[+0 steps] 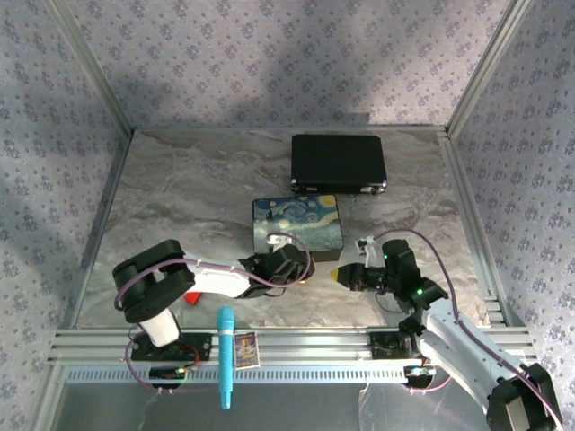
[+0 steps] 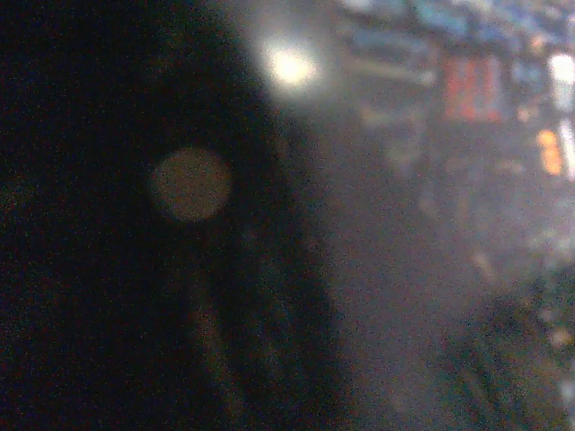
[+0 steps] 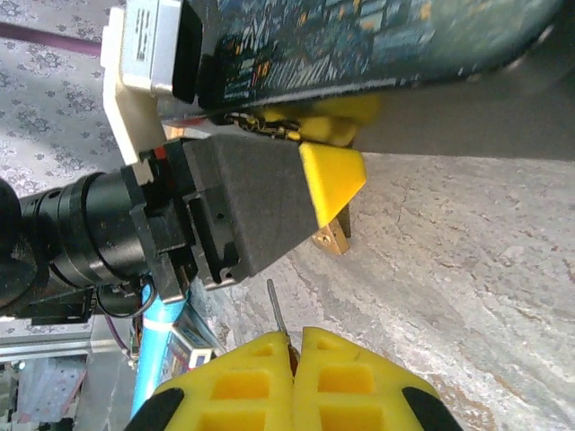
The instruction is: Unlock the padlock with the key
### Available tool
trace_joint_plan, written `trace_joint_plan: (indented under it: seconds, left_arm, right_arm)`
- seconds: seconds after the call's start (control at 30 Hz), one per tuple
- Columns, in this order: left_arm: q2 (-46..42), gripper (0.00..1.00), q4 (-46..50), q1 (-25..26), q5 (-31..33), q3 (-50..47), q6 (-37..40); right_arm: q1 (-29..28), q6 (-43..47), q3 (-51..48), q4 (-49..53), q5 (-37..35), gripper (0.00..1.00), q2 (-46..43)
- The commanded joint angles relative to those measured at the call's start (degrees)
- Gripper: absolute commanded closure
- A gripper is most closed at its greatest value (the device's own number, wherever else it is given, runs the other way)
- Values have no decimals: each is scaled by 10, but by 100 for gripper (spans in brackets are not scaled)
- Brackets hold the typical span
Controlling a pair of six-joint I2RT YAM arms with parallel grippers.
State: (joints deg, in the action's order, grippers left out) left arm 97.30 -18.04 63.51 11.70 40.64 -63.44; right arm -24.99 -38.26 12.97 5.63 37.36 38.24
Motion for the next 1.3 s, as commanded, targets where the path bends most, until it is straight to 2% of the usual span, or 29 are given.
trace_joint_plan:
  seconds: [0.0,0.27,0.43,0.57,0.67,0.77,0.9,1.03,1.27]
  left_arm:
    - [18,52,0,-5,-9,36,16]
    - [15,63,37,23,13,16,-18]
    - [19,63,81,35,41,25,-29]
    - [28,63,152,40,51,54,-45]
    - [15,54,218,50,81,70,-63]
    - [14,53,245,60,93,78,-63]
    - [32,57,291,68,89,106,-70]
    - [26,60,284,69,93,99,-76]
    - [13,73,277,68,91,104,-61]
  right_arm:
    - [12,18,-4,15,19,100,6]
    - [18,0,-23,-4,14,100,6]
    - [18,-21,-35,-9,-10,100,12]
    - [14,-41,-47,-31,-27,100,20]
    - [7,-42,-47,-32,-32,100,24]
    - [1,-42,-48,-30,-43,100,23]
    - [-9,-49,-46,-33,-51,100,25]
    - [-34,-61,-46,-45,-70,100,30]
    - [-90,-78,-22,-66,-97,100,78]
